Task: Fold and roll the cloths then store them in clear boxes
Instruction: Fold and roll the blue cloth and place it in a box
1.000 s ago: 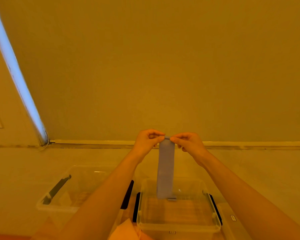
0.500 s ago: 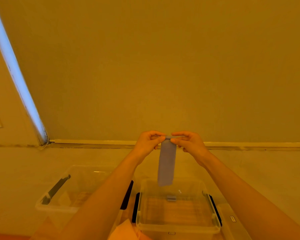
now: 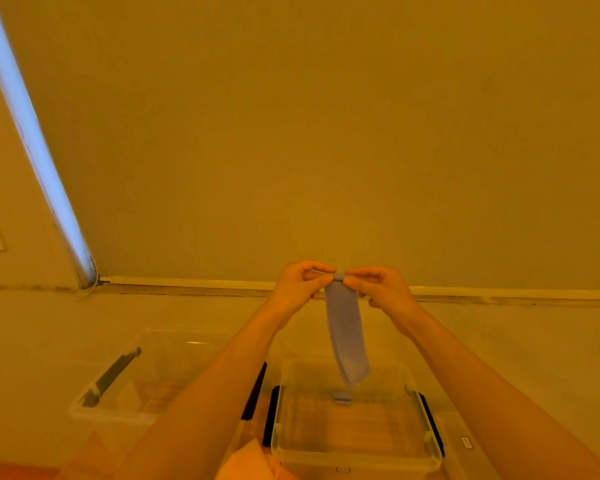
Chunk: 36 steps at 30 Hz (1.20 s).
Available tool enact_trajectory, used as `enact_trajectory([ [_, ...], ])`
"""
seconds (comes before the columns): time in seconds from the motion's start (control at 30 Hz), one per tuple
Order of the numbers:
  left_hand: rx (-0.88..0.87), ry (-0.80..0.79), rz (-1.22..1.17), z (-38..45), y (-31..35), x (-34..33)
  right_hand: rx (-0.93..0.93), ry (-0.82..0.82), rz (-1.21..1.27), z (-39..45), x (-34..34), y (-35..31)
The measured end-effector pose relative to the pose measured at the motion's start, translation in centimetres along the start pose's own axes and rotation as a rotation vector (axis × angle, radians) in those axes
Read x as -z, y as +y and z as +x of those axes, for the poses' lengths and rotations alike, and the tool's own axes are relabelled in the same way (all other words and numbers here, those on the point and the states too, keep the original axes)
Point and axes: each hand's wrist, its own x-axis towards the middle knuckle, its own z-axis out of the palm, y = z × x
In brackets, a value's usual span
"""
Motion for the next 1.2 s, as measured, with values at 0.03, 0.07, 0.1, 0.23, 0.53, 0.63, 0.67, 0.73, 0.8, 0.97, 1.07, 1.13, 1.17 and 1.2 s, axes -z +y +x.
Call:
enact_trajectory([
  [0.03,-0.009,-0.003,0.016,-0.1,0.0,0.1,-0.003,0.014,-0.012,0.0,0.0,0.0],
  [0.07,-0.012,-0.008,0.021,-0.1,0.1,0.1,-0.003,0.028,-0.012,0.1,-0.1,0.0],
  [0.1,-0.011,-0.01,0.012,-0.1,0.2,0.1,0.0,0.036,0.001,0.1,-0.2,0.0],
  [0.23,0.051,-0.021,0.029,-0.1,0.2,0.3,0.023,0.04,0.051,-0.2,-0.3,-0.4],
  [0.53,0.029,-0.01,0.004,-0.2,0.5,0.3,0.014,0.029,-0.021,-0.4,-0.1,-0.6],
  [0.63,0.014,-0.033,-0.006,-0.4,0.5,0.2,0.032,0.051,-0.01,-0.4,-0.1,-0.8],
  [0.67,0.01,-0.034,-0.006,-0.3,0.4,0.1,0.036,0.051,0.01,-0.4,-0.1,-0.8],
  [0.73,0.01,-0.029,-0.003,-0.1,0.1,0.1,0.039,0.042,0.032,-0.5,-0.1,-1.0],
  [0.8,0.002,-0.03,0.008,0.0,0.0,0.2,0.037,0.03,0.033,-0.6,-0.1,-1.0],
  [0.97,-0.018,-0.076,0.065,0.0,-0.2,0.5,0.032,0.026,0.013,-0.5,-0.2,-0.8],
  [1.07,-0.012,-0.093,0.074,0.2,-0.1,0.6,0.039,-0.002,-0.002,-0.4,-0.1,-0.6],
  [1.13,-0.019,-0.101,0.079,0.2,-0.2,0.6,0.041,-0.028,-0.028,-0.3,-0.1,-0.6],
  [1.17,-0.025,-0.102,0.082,0.2,-0.3,0.7,0.04,-0.04,-0.042,-0.3,-0.2,-0.6],
  [1.2,-0.031,-0.103,0.082,0.1,-0.4,0.7,0.041,-0.053,-0.051,-0.3,-0.2,-0.6],
])
